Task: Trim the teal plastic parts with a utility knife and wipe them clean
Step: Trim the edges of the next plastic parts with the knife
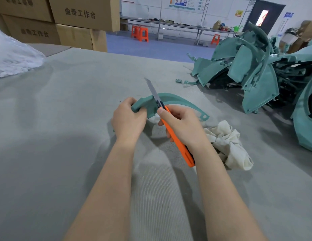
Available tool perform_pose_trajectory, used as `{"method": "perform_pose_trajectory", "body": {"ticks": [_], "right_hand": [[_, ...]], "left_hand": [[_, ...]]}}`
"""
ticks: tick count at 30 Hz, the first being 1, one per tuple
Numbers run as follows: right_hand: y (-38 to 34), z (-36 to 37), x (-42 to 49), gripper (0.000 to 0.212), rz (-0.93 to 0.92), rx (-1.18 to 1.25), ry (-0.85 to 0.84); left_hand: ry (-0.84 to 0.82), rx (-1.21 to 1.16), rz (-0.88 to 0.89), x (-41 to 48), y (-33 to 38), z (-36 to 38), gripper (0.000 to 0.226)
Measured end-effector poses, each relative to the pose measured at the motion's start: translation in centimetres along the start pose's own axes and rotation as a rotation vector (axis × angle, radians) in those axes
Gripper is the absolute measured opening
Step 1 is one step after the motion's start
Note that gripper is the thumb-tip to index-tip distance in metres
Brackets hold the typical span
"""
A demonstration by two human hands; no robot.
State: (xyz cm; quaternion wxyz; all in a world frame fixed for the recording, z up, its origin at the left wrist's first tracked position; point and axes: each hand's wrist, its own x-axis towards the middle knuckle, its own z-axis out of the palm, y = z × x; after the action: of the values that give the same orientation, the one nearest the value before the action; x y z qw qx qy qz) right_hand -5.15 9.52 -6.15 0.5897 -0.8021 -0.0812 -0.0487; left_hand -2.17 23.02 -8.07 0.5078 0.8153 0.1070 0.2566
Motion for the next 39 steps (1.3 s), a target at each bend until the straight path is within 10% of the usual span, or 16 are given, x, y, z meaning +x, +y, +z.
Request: {"method": "perform_pose_trajectory", "body": {"ticks": [4,14,39], "right_hand": [[-0.5,-0.1,-0.3,0.012,-0.020,0.072,-0.121],[1.8,-1.4,0.9,0.009,0.093,-0.060,0.224],[1.3,-1.3,0.5,0.013,0.038,0.028,0.074]], "left_hand": [[-0.004,0.002,0.002,0.0,-0.1,0.1,0.030],[-0.011,0.016,-0.008,0.0,0.0,0.0,0.026],[-0.010,-0.036,-0.017,0.1,0.0,-0.4,0.020]]}}
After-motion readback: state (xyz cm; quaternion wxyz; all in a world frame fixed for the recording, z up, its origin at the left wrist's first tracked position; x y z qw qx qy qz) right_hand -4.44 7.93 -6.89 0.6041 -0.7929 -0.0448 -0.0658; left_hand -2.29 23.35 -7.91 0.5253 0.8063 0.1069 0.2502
